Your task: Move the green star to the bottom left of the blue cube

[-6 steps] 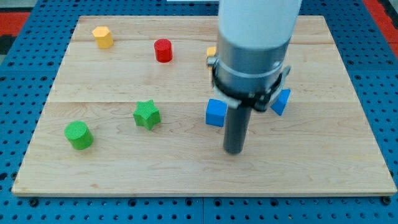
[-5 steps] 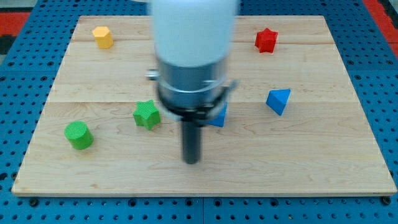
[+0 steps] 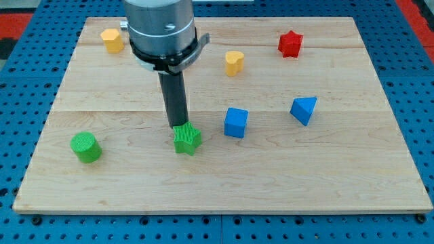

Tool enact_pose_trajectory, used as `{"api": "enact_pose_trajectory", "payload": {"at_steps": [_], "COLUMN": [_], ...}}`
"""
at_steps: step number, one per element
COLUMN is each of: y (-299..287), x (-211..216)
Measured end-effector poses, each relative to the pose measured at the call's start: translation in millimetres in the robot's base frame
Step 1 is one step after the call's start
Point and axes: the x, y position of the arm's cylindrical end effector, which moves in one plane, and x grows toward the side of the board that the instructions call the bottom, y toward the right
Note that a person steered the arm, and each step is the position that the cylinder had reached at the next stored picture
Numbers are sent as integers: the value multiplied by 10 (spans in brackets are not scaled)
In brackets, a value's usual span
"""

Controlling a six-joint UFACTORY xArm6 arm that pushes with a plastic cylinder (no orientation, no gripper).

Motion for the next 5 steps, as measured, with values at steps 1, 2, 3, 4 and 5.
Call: {"api": "enact_pose_trajectory", "payload": {"at_steps": [1,2,3,4,5], "y": [-111,40,77,150,777], "x": [-44,137,111,-333,-142]}}
